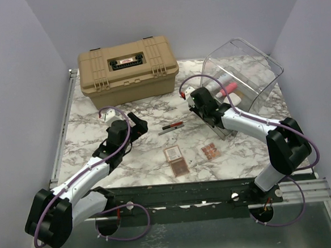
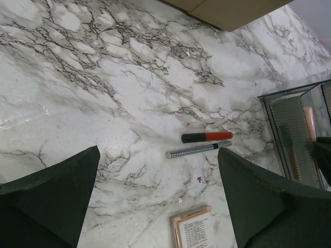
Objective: Organize the makeup
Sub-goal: Place the lipstick in the storage box.
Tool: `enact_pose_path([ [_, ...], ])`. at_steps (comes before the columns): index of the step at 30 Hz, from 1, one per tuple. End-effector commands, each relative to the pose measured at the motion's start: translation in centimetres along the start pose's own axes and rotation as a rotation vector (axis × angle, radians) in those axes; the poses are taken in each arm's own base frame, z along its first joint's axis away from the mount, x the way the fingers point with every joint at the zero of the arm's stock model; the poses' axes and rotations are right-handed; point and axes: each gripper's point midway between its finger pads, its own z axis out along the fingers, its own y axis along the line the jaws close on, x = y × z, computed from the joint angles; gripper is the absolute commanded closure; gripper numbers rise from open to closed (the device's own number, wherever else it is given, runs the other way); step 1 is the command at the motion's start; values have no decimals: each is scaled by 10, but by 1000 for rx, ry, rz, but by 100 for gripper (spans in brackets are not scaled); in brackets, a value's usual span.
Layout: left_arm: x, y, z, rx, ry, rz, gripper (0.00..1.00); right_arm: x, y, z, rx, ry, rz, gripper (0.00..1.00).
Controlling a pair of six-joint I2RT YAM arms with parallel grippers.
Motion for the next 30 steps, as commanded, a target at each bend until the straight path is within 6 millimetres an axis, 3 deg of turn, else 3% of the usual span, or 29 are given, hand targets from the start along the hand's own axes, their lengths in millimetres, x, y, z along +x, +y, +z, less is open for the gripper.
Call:
enact_pose_path([
  [1, -5, -9, 0, 26, 3, -8, 1, -6, 1, -6, -34, -8, 11, 73],
  [10, -5, -11, 1, 30, 4, -9, 2, -14, -3, -13, -43, -21, 25, 72],
  [17, -5, -10, 2, 28, 4, -9, 1, -53, -4, -45, -150, -150, 74, 72],
  [24, -5, -8, 2, 20, 0, -14, 2, -84, 26, -77, -394, -313, 66, 71],
  [30, -8, -4, -1, 11, -21, -28, 1, -95, 68, -83, -583, -358, 26, 68],
])
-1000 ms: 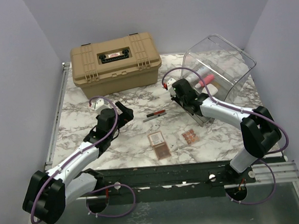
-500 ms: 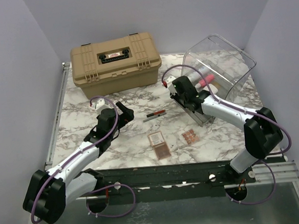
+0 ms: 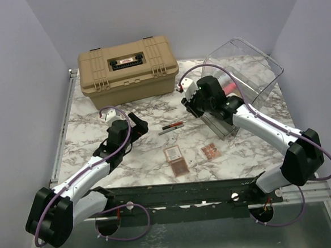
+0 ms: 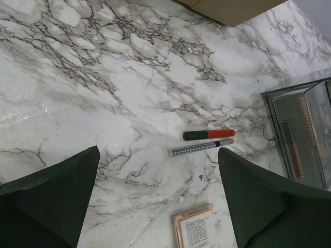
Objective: Organize the makeup
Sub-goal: Place the lipstick in the storage box, then pick up the makeup from the center of the board.
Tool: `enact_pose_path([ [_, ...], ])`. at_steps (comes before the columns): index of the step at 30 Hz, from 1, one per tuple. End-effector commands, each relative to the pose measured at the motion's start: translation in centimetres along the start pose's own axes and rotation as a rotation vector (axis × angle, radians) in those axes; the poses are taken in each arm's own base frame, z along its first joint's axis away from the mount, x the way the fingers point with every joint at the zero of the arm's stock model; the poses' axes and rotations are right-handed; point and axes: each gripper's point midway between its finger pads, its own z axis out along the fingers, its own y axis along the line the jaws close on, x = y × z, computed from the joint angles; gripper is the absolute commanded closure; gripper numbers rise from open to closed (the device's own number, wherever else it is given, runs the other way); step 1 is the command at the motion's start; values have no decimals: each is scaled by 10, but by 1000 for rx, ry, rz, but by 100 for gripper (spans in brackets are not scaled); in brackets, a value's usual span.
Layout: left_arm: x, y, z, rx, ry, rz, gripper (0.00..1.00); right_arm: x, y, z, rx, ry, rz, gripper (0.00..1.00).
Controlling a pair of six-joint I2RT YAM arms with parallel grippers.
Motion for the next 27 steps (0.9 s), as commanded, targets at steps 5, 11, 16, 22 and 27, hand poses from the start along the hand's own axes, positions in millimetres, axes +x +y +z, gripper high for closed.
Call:
enact_pose_path([
  [5, -16, -1, -6, -2, -61, -34, 2, 3, 63, 38, -292, 13, -64, 68],
  [11, -29, 9, -20, -28, -137, -52, 2, 29, 79, 68, -361, 82, -156, 69],
  [16, -32, 16, -27, -46, -159, -52, 2, 47, 88, 86, -412, 111, -209, 69],
  [22, -35, 16, -29, -51, -164, -45, 2, 67, 98, 96, -480, 116, -294, 69],
  [27, -35, 16, -29, -52, -163, -38, 2, 80, 100, 102, -495, 140, -340, 69],
])
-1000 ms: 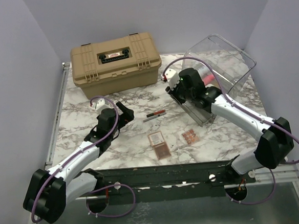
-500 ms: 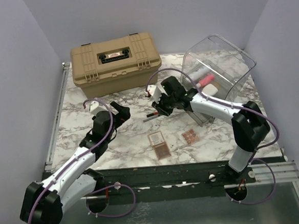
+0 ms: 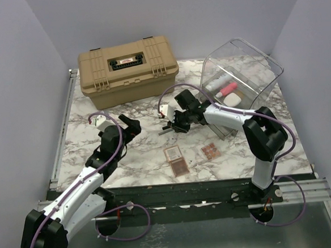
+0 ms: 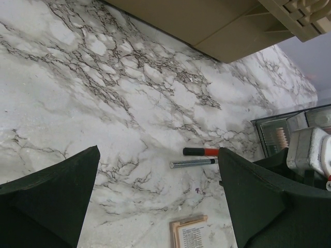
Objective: Organize the makeup
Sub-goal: Pick up the makeup from the center of the board.
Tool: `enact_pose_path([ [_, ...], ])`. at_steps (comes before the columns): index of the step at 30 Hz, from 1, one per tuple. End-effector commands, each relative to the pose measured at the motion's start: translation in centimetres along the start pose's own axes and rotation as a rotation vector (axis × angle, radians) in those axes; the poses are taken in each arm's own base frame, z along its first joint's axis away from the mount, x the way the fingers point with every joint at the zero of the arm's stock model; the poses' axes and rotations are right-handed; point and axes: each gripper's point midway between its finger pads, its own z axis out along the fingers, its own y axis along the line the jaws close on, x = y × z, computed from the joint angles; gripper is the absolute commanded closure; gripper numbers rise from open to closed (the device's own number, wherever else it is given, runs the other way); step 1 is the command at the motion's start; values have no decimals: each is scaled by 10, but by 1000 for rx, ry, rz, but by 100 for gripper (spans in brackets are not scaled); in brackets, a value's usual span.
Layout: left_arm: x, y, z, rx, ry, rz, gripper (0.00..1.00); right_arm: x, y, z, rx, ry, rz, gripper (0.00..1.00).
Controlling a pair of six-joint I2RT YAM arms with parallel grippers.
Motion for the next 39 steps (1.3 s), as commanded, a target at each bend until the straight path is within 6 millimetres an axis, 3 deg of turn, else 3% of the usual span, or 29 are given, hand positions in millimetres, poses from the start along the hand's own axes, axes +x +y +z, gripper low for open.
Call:
enact_pose_path([
  [1, -3, 8, -1, -30, -17, 12, 2, 6, 5, 12, -46, 6, -76, 69],
  [8, -3, 5, -1, -22, -12, 10, 2, 25, 2, 24, -34, 60, -121, 71],
  [13, -4, 5, -2, -20, -16, 11, 2, 10, -3, 22, -17, -1, -176, 71],
  [19, -6, 7, -3, -24, -20, 18, 2, 19, -1, 35, -52, 30, -164, 71],
  [27, 2, 12, -3, -36, 2, 16, 2, 38, 14, 47, -93, 52, -105, 73],
  [39, 2, 12, -3, -33, 5, 16, 2, 43, 41, 43, -222, 71, -23, 79],
])
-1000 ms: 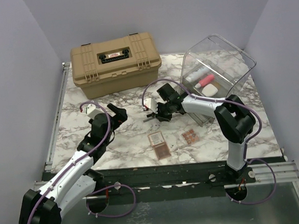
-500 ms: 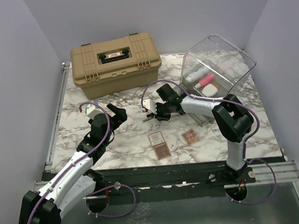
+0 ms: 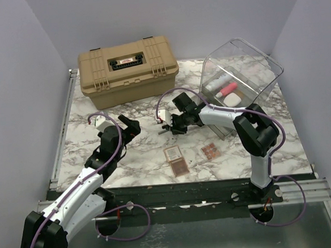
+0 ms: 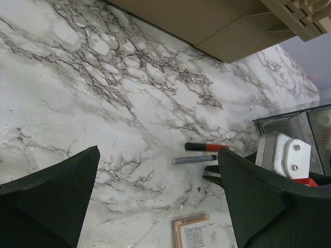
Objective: Organize the makeup
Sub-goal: Pick up the makeup from the center of the board.
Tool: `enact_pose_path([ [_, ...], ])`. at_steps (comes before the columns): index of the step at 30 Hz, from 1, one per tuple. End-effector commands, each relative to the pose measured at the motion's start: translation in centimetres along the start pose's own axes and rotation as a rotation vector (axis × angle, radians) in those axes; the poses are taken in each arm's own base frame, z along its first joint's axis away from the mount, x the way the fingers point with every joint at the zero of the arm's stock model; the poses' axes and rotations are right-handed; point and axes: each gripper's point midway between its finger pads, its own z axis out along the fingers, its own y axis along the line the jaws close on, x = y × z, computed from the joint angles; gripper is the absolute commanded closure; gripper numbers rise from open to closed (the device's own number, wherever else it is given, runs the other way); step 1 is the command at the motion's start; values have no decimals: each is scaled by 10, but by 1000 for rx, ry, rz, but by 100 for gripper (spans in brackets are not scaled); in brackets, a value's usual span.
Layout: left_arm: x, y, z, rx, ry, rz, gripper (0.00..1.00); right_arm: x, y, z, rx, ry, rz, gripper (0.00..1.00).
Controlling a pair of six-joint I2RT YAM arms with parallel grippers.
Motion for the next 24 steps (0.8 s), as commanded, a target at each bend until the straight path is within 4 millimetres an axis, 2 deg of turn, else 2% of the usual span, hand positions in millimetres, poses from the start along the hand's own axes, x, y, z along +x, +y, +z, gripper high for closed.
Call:
enact_pose_path([
  [1, 2, 8, 0, -25, 2, 10, 2, 31, 40, 12, -143, 83, 110, 79],
  [4, 2, 8, 0, -24, 2, 10, 2, 29, 41, 10, -138, 76, 117, 80],
  [7, 1, 7, 1, -24, 4, 10, 2, 19, 38, 3, -132, 51, 111, 81],
  [11, 0, 5, 1, -21, 2, 11, 2, -15, 32, -19, -119, -42, 68, 79],
  [14, 1, 5, 1, -23, 4, 11, 2, -39, 18, -38, -45, -111, 11, 72],
  [16, 1, 6, 1, -25, 5, 11, 2, -46, 8, -45, 12, -129, -15, 67],
  [20, 1, 6, 1, -25, 5, 12, 2, -38, -8, -41, 67, -81, -39, 65],
  [24, 0, 6, 1, -22, 2, 13, 2, -18, -6, -21, 8, 11, 30, 65],
])
